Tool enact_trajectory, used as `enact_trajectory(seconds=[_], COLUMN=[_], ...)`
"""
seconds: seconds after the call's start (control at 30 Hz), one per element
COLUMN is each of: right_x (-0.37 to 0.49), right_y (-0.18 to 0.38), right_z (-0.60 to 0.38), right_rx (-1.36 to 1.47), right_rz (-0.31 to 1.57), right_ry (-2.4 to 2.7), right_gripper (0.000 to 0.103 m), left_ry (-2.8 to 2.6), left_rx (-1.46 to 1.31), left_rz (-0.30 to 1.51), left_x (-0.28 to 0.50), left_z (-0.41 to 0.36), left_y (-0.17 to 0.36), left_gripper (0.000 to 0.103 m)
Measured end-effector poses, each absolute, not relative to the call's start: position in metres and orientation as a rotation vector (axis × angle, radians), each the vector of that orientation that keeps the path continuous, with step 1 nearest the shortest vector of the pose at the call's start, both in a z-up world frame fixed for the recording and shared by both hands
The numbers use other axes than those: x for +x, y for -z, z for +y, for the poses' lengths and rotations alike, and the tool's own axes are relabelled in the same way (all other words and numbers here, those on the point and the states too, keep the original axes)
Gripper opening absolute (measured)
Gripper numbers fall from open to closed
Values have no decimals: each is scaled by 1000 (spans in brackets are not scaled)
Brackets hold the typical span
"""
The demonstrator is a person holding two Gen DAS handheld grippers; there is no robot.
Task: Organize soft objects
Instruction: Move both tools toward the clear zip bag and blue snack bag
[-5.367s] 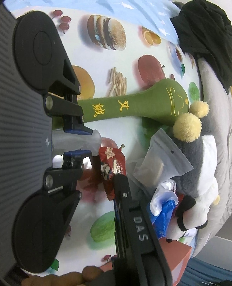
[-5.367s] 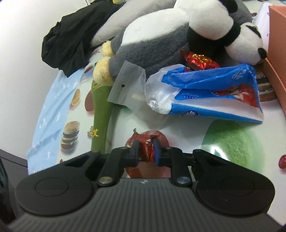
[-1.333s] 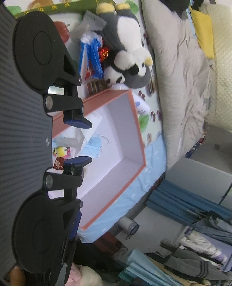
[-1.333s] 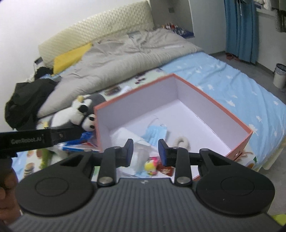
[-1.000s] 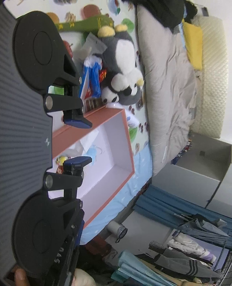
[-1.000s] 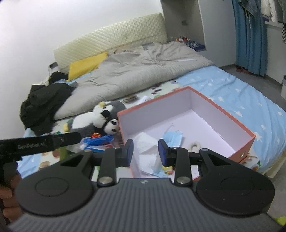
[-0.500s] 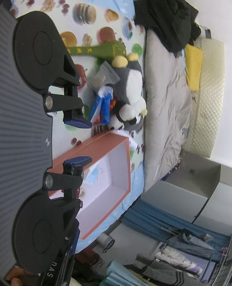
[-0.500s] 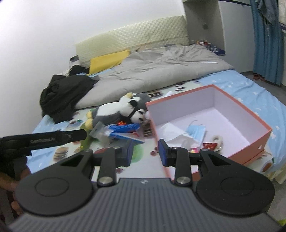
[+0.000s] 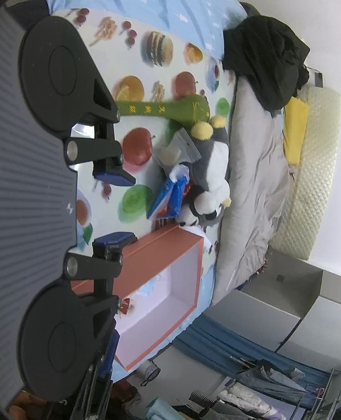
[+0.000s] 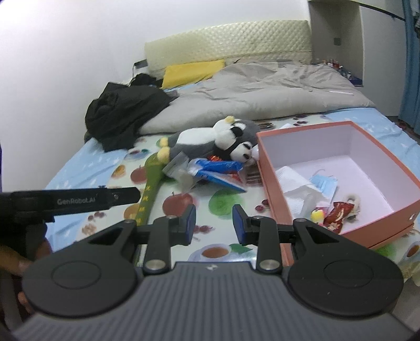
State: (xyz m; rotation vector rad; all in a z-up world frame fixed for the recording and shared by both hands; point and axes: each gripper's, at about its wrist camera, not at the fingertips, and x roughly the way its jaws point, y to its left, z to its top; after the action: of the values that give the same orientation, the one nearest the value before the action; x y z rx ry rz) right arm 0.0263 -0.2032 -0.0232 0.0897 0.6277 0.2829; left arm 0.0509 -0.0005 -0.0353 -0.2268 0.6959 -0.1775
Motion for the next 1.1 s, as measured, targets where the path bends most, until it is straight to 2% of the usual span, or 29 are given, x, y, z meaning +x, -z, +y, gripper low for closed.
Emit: enact_trajectory(seconds=[0.3, 0.53, 0.7, 0.73, 0.77, 0.83, 0.87, 1.1], right_x=[34, 63, 87, 93, 99, 112, 119, 169], right_y=[40, 50, 60, 62, 65, 71, 74, 93], right_z=[-184, -181, -177, -176, -174, -172, -171, -153], right_rx=[45, 36, 22, 13, 1, -16, -19, -113], right_rz=[677, 696, 720, 724, 727, 737, 746, 783], right_ry=[-305, -289, -290, -293, -296, -307, -317, -329], right_gripper=[34, 34, 34, 36, 42, 54, 57, 57], left_ry=[136, 101, 60, 51, 40, 22, 15, 19], left_rx=[-297, -308, -326, -334, -342, -356, -363, -446], left_rz=[737, 798, 830, 835, 839, 842, 839, 837], left_x=[59, 100, 136, 143, 150, 165, 172, 221], left_z=[21, 31, 42, 45, 49, 55, 59, 78], left_y=[56, 79, 96, 99, 102, 107, 110, 134], left_gripper=[46, 54, 54, 54, 54, 61, 62, 64])
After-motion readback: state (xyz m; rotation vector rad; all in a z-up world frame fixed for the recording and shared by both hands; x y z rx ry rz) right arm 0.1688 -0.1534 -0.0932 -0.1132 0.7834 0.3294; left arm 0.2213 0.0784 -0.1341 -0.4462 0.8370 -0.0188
